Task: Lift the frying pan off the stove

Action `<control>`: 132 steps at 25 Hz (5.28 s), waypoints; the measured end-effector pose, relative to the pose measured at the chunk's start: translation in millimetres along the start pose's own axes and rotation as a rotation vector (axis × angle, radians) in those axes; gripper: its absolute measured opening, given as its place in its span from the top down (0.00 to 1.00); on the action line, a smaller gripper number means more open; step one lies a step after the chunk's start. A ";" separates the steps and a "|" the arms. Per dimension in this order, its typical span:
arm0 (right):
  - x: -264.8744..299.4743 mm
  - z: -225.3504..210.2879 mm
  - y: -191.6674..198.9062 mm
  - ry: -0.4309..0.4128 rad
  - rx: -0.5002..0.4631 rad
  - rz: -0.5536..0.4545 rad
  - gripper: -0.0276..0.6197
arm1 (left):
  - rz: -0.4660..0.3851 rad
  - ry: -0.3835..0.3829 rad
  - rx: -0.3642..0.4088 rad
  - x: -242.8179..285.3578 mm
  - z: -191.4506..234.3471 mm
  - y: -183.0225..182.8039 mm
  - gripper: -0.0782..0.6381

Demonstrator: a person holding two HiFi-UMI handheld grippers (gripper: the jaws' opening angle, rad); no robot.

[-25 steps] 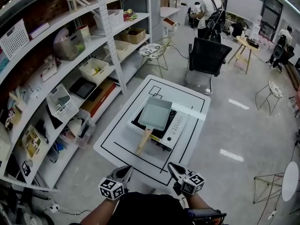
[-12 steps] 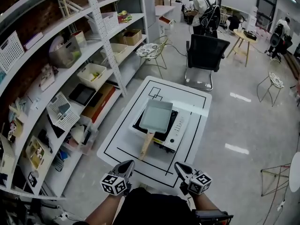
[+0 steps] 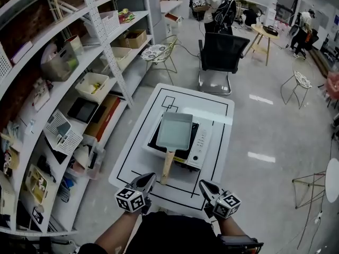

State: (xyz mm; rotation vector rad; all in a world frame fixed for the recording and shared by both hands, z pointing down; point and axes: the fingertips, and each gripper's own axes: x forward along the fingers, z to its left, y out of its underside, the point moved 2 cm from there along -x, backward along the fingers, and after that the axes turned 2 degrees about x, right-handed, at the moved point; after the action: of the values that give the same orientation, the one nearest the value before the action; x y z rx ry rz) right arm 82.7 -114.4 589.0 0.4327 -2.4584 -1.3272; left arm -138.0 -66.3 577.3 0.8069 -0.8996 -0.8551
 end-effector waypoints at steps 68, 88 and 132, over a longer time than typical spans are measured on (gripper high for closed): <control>-3.9 21.1 23.5 0.415 0.083 -0.142 0.92 | 0.381 0.477 -0.724 122.9 12.7 0.3 0.69; -0.5 22.6 24.1 0.413 0.095 -0.139 0.92 | 0.396 0.524 -0.692 117.6 8.2 -4.2 0.70; 41.3 40.0 23.1 0.324 0.077 -0.127 0.92 | 0.284 0.475 -0.606 80.5 50.6 -28.0 0.70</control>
State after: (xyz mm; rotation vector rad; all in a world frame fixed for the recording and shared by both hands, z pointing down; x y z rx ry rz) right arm 26.4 -89.1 593.0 0.7689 -2.2461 -1.1096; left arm -161.7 -160.1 598.7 0.3127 -0.2894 -0.5957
